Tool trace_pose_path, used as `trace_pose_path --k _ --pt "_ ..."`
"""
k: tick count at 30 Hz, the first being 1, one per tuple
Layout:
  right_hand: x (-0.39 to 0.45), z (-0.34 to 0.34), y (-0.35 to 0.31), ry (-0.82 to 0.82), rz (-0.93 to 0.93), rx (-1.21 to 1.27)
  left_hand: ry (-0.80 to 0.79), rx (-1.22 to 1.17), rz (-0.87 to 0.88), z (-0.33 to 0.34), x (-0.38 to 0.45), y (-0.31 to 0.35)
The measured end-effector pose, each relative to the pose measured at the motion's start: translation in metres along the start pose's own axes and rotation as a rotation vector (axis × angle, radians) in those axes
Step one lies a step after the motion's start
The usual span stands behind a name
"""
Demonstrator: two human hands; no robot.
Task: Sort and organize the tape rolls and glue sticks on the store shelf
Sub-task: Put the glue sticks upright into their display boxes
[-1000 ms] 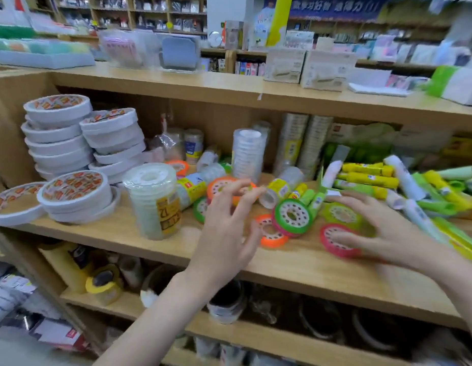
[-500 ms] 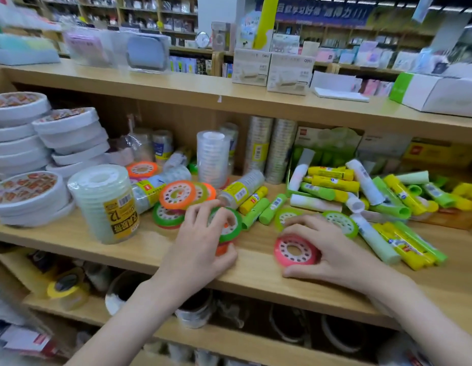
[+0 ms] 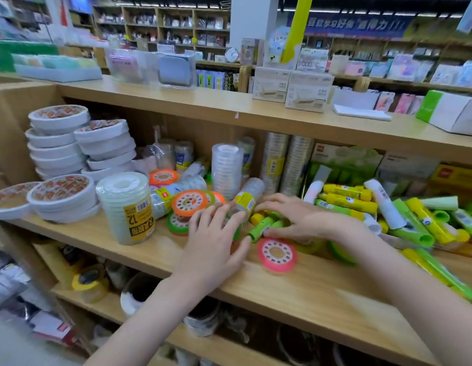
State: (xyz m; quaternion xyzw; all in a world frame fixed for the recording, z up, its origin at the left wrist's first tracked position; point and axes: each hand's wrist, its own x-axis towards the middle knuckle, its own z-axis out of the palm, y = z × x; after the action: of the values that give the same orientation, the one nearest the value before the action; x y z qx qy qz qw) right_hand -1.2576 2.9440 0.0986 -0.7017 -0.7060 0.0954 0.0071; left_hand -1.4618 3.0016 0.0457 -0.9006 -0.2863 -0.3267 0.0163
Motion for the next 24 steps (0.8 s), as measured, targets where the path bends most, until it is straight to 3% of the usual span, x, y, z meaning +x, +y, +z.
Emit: trace_pose_path --k 4,10,16,24 --pt "0.003 -0.003 -0.003 -0.027 0.014 -0.159 -0.093 0.062 0.017 0.004 0.013 0.001" --pt "-0.015 0.021 0.004 0.166 0.088 -0.266 -0.118 -0.16 0.192 0.004 0.019 0.0" --pt "-0.023 0.031 0.015 0.513 -0.117 -0.237 -0.077 -0.209 0.213 0.002 0.013 0.0" --pt "-0.027 0.029 0.016 0.724 -0.355 -0.207 -0.02 -0.221 0.099 0.0 0.007 -0.001"
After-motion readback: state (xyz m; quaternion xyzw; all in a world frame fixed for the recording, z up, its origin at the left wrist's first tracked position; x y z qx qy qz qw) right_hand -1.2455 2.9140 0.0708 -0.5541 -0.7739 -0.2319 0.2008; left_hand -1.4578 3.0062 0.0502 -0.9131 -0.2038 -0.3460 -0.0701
